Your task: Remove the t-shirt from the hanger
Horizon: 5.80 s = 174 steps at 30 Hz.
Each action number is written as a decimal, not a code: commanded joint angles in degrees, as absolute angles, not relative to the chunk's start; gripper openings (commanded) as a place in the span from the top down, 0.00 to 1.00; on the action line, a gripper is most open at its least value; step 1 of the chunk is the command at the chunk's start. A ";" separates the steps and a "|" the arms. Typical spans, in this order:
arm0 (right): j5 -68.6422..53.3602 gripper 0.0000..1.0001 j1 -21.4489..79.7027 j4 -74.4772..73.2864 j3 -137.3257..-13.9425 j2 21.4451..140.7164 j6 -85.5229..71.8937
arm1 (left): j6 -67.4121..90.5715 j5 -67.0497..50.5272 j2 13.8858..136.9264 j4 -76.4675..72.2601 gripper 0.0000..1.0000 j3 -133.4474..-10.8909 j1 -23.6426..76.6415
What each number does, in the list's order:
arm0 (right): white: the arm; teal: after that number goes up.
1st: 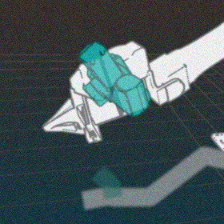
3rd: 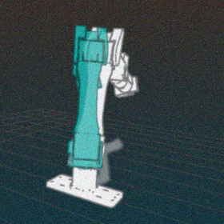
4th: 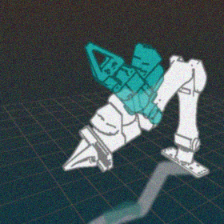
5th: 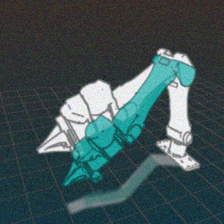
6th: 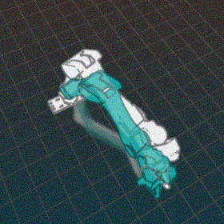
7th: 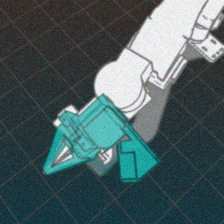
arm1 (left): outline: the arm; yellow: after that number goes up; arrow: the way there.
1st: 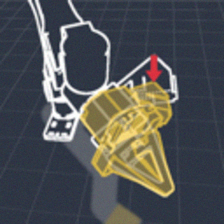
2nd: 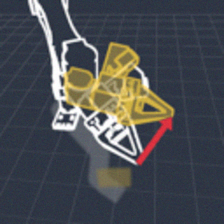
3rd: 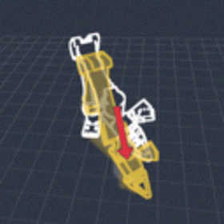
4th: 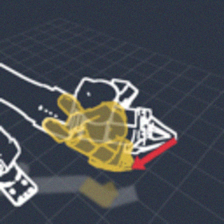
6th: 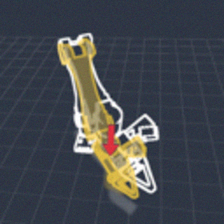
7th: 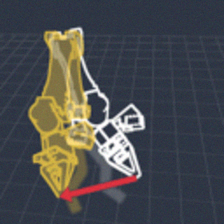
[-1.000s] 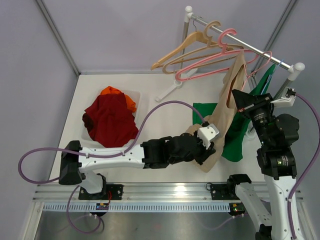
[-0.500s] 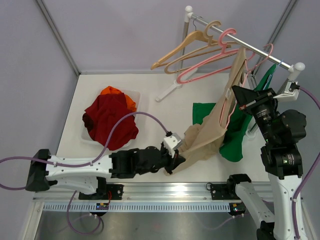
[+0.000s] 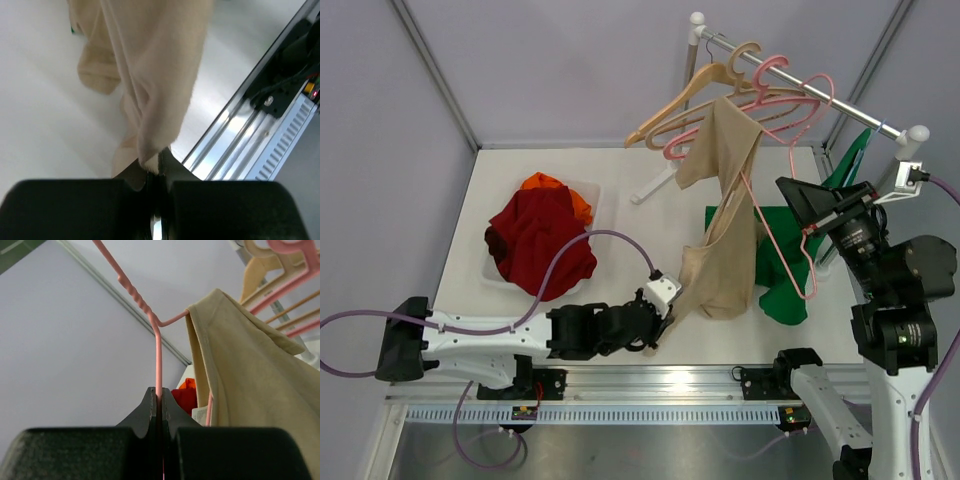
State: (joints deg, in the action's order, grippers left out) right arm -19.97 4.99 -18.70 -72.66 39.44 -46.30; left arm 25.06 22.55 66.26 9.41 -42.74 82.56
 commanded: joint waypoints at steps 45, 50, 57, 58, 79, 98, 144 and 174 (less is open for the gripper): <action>-33.93 1.00 4.92 -29.08 -72.78 10.73 -37.79 | -9.41 41.41 57.21 16.41 1.00 -92.61 64.12; -30.95 1.00 5.01 -37.77 -69.61 9.75 -34.37 | -8.52 31.66 62.65 23.11 1.00 -105.97 48.71; -28.65 1.00 5.01 -40.34 -69.26 9.67 -32.35 | 3.05 12.76 70.14 25.75 1.00 -111.28 23.33; -28.65 1.00 5.01 -40.34 -69.26 9.84 -32.08 | 5.86 11.18 70.05 25.66 1.00 -110.31 21.90; -2.92 1.00 4.92 -33.14 -64.15 30.30 -31.99 | 29.78 24.84 50.10 27.32 1.00 -47.38 16.70; 16.00 1.00 5.36 -23.91 -71.72 49.04 -29.71 | 23.73 17.14 32.88 35.94 0.01 -48.96 16.70; 35.24 0.82 18.79 -13.81 -78.75 72.16 -29.80 | 16.17 -14.94 20.74 43.33 0.01 -69.60 18.11; 30.66 0.54 24.70 -47.54 -88.32 50.27 -23.73 | 28.12 -32.78 23.73 29.19 0.01 -63.72 18.11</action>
